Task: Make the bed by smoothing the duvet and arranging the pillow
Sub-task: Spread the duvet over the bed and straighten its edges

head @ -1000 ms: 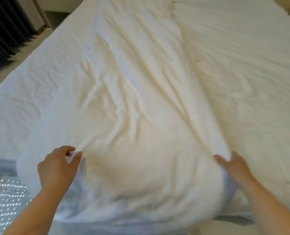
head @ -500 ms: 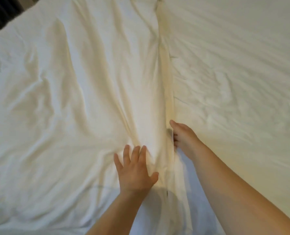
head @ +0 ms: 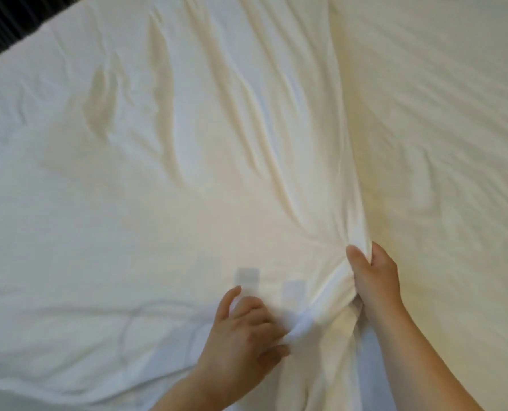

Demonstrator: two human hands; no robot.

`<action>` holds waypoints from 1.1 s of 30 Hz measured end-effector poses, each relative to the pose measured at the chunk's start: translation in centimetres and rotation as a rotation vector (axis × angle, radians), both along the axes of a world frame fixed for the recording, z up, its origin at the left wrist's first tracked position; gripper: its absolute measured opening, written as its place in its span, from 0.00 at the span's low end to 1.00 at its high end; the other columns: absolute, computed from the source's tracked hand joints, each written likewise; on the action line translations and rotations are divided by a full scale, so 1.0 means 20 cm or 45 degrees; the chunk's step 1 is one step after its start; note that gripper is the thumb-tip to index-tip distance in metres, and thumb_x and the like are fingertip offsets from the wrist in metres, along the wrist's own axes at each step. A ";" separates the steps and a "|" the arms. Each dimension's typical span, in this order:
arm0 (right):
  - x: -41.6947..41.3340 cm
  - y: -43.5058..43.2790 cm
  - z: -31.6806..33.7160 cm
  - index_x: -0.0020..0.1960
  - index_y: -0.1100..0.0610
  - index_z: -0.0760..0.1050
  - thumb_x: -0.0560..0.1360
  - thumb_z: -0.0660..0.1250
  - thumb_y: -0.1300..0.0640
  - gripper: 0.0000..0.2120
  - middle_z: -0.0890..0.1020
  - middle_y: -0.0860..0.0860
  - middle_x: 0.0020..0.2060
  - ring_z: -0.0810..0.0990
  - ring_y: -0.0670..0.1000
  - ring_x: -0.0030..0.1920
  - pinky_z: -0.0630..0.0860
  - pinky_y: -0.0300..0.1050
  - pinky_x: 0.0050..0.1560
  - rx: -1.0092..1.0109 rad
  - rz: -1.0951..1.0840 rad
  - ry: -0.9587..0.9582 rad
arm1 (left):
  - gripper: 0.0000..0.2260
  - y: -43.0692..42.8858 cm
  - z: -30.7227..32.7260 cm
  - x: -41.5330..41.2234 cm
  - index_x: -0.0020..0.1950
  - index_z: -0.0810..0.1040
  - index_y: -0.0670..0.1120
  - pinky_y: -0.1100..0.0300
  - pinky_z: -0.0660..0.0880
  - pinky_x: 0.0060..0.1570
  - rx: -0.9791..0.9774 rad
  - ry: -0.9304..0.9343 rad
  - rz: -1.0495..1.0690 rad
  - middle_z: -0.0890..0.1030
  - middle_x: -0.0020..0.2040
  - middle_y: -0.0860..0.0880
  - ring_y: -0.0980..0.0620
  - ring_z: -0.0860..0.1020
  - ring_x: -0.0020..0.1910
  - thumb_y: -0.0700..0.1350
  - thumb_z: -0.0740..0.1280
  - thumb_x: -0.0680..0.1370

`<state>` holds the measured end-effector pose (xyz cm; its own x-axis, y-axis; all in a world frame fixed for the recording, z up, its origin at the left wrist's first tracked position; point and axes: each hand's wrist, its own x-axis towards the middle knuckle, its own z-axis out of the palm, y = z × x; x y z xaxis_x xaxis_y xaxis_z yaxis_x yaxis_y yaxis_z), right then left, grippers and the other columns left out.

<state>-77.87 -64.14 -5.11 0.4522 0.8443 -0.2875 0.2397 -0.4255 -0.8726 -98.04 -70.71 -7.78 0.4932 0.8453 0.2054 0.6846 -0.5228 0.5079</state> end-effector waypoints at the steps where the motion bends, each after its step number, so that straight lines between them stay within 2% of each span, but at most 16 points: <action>1: 0.02 0.02 -0.04 0.50 0.61 0.74 0.76 0.62 0.62 0.05 0.76 0.51 0.35 0.74 0.49 0.34 0.67 0.27 0.26 -0.055 0.066 -0.028 | 0.10 0.06 -0.05 -0.02 0.42 0.76 0.55 0.61 0.54 0.63 -0.010 -0.013 0.046 0.77 0.40 0.58 0.58 0.71 0.47 0.58 0.62 0.67; 4: 0.03 0.16 -0.10 0.50 0.59 0.73 0.76 0.63 0.59 0.05 0.75 0.49 0.35 0.73 0.45 0.34 0.66 0.25 0.24 -0.145 0.161 -0.023 | 0.21 0.33 -0.13 -0.10 0.58 0.71 0.51 0.55 0.60 0.57 0.012 0.137 0.296 0.79 0.56 0.46 0.47 0.71 0.56 0.63 0.50 0.77; 6: 0.03 0.28 -0.09 0.53 0.58 0.73 0.76 0.62 0.57 0.07 0.77 0.49 0.39 0.75 0.46 0.37 0.69 0.24 0.28 -0.167 0.159 0.009 | 0.35 0.53 -0.08 -0.14 0.66 0.70 0.45 0.54 0.54 0.62 -0.143 0.239 0.435 0.75 0.64 0.39 0.42 0.71 0.65 0.66 0.42 0.76; 9: 0.04 0.48 -0.10 0.61 0.60 0.72 0.77 0.61 0.53 0.15 0.79 0.53 0.52 0.78 0.53 0.50 0.73 0.39 0.51 -0.201 0.077 0.148 | 0.46 0.78 -0.10 -0.20 0.75 0.57 0.49 0.58 0.39 0.69 -0.207 0.211 0.564 0.56 0.76 0.45 0.48 0.53 0.76 0.73 0.34 0.66; 11: 0.04 0.64 -0.07 0.63 0.60 0.70 0.78 0.59 0.54 0.16 0.78 0.53 0.52 0.77 0.54 0.51 0.72 0.44 0.53 -0.236 0.005 0.306 | 0.50 0.96 -0.10 -0.21 0.76 0.52 0.51 0.59 0.35 0.68 -0.199 0.224 0.574 0.52 0.77 0.47 0.50 0.48 0.76 0.75 0.27 0.61; 14: 0.11 0.93 -0.02 0.62 0.61 0.71 0.80 0.56 0.53 0.16 0.80 0.54 0.48 0.78 0.53 0.48 0.74 0.45 0.46 -0.305 -0.076 0.555 | 0.48 1.25 -0.13 -0.20 0.76 0.48 0.54 0.59 0.32 0.67 -0.240 0.207 0.594 0.48 0.78 0.50 0.52 0.44 0.76 0.73 0.28 0.60; 17: 0.23 1.24 -0.02 0.67 0.59 0.68 0.76 0.59 0.43 0.26 0.77 0.54 0.61 0.76 0.54 0.59 0.71 0.48 0.61 -0.288 -0.056 0.544 | 0.51 1.54 -0.18 -0.17 0.75 0.52 0.53 0.58 0.34 0.67 -0.197 0.168 0.652 0.51 0.77 0.48 0.50 0.48 0.76 0.75 0.23 0.59; 18: 0.25 1.34 -0.03 0.67 0.58 0.68 0.72 0.63 0.40 0.31 0.77 0.53 0.62 0.76 0.53 0.59 0.70 0.48 0.63 -0.266 -0.062 0.534 | 0.51 1.64 -0.23 -0.16 0.75 0.55 0.52 0.57 0.37 0.67 -0.154 0.194 0.652 0.55 0.77 0.46 0.48 0.53 0.76 0.74 0.23 0.61; 19: 0.26 1.45 -0.05 0.65 0.59 0.70 0.71 0.65 0.39 0.31 0.79 0.52 0.58 0.78 0.52 0.56 0.72 0.46 0.60 -0.256 -0.071 0.552 | 0.49 1.73 -0.27 -0.14 0.74 0.61 0.49 0.56 0.42 0.66 -0.115 0.251 0.629 0.61 0.74 0.42 0.44 0.60 0.74 0.72 0.25 0.66; 21: 0.23 1.69 -0.07 0.61 0.56 0.72 0.76 0.61 0.44 0.20 0.80 0.51 0.53 0.79 0.50 0.49 0.74 0.43 0.47 -0.216 -0.098 0.595 | 0.40 1.90 -0.32 -0.11 0.69 0.70 0.44 0.55 0.48 0.65 -0.150 0.256 0.620 0.71 0.68 0.38 0.39 0.69 0.68 0.68 0.36 0.74; 24: 0.14 2.07 -0.08 0.59 0.53 0.74 0.77 0.59 0.45 0.17 0.81 0.50 0.52 0.81 0.48 0.42 0.78 0.42 0.40 -0.183 -0.055 0.617 | 0.33 2.04 -0.41 -0.13 0.70 0.67 0.45 0.65 0.35 0.68 -0.201 0.222 0.643 0.67 0.71 0.39 0.46 0.60 0.71 0.64 0.44 0.74; 26: 0.08 2.28 -0.07 0.55 0.50 0.76 0.75 0.61 0.41 0.17 0.83 0.48 0.45 0.81 0.48 0.42 0.77 0.42 0.42 -0.184 0.008 0.613 | 0.29 2.10 -0.46 -0.14 0.66 0.67 0.45 0.66 0.35 0.69 -0.145 0.233 0.612 0.73 0.66 0.36 0.46 0.61 0.67 0.63 0.42 0.78; 28: 0.02 2.45 -0.05 0.56 0.51 0.76 0.73 0.64 0.41 0.18 0.84 0.49 0.46 0.82 0.50 0.44 0.77 0.41 0.41 -0.196 0.082 0.586 | 0.29 2.13 -0.51 -0.16 0.61 0.66 0.44 0.65 0.36 0.70 -0.121 0.273 0.607 0.75 0.62 0.34 0.44 0.62 0.64 0.63 0.38 0.78; 30: -0.02 2.59 -0.06 0.66 0.58 0.70 0.72 0.68 0.49 0.25 0.80 0.54 0.57 0.81 0.54 0.54 0.75 0.41 0.47 -0.153 0.072 0.384 | 0.30 2.17 -0.53 -0.16 0.58 0.68 0.43 0.65 0.36 0.70 -0.058 0.281 0.611 0.76 0.60 0.33 0.42 0.63 0.63 0.62 0.38 0.78; 31: -0.02 2.64 -0.08 0.68 0.61 0.67 0.73 0.68 0.53 0.26 0.77 0.55 0.61 0.78 0.55 0.59 0.73 0.41 0.51 -0.082 0.031 0.173 | 0.30 2.18 -0.53 -0.16 0.58 0.68 0.42 0.65 0.36 0.70 -0.041 0.293 0.609 0.76 0.59 0.33 0.42 0.63 0.63 0.62 0.38 0.78; 33: 0.01 2.67 -0.03 0.66 0.62 0.69 0.75 0.64 0.57 0.21 0.77 0.58 0.61 0.76 0.56 0.61 0.70 0.42 0.55 0.199 -0.046 -0.342 | 0.30 2.17 -0.50 -0.16 0.61 0.67 0.43 0.65 0.36 0.70 -0.077 0.289 0.622 0.76 0.61 0.34 0.42 0.62 0.65 0.63 0.38 0.78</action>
<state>-77.61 -10.78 -5.73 0.5252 0.8507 -0.0216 0.4577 -0.3038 -0.8356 -101.16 -27.36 -17.83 0.0657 0.9944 0.0831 0.9367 -0.0902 0.3383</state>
